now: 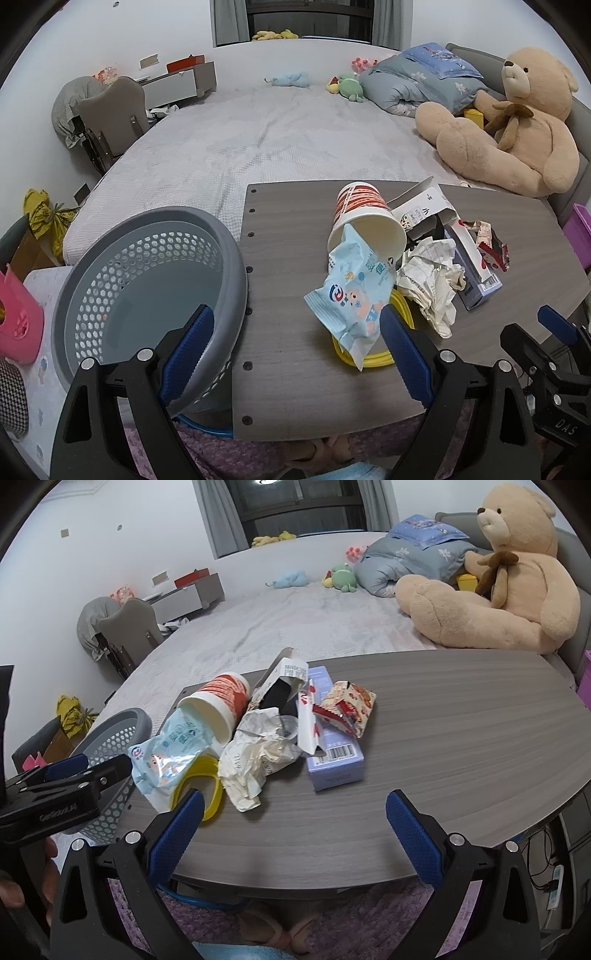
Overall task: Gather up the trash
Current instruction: 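Reach the left gripper to the blue wet-wipe packet and close on it, then lift the wipe packet with the left gripper and carry it over the grey basket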
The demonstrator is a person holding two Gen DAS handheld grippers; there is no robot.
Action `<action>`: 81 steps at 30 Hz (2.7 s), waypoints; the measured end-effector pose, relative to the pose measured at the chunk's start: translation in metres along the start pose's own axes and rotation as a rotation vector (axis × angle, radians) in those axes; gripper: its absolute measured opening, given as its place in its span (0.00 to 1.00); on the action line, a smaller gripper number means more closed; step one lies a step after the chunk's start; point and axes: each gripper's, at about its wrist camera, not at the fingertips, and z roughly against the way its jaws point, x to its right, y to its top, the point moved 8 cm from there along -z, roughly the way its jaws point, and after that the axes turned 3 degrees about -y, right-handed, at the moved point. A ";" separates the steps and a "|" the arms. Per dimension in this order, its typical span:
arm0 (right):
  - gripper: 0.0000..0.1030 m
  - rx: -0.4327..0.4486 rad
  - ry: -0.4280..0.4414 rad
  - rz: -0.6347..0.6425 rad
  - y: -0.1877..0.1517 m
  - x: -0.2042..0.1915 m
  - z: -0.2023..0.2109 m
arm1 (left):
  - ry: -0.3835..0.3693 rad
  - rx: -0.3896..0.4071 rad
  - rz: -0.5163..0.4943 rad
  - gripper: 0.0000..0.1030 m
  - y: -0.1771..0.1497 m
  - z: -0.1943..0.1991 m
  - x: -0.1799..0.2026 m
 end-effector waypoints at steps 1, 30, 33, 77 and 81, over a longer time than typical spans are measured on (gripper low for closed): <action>0.94 0.001 -0.002 -0.005 0.000 0.003 0.000 | -0.003 -0.008 -0.006 0.85 0.002 -0.004 0.002; 0.94 -0.015 0.001 -0.088 -0.002 0.035 -0.009 | -0.091 -0.096 -0.081 0.66 0.009 -0.058 0.037; 0.94 -0.013 0.002 -0.089 -0.002 0.035 -0.008 | -0.096 -0.100 -0.084 0.60 0.007 -0.058 0.038; 0.94 -0.002 -0.001 -0.059 0.007 0.020 -0.009 | -0.113 0.066 0.073 0.48 0.011 0.033 -0.036; 0.94 0.031 0.020 -0.025 0.019 0.005 -0.003 | -0.101 0.083 0.098 0.48 0.013 0.041 -0.052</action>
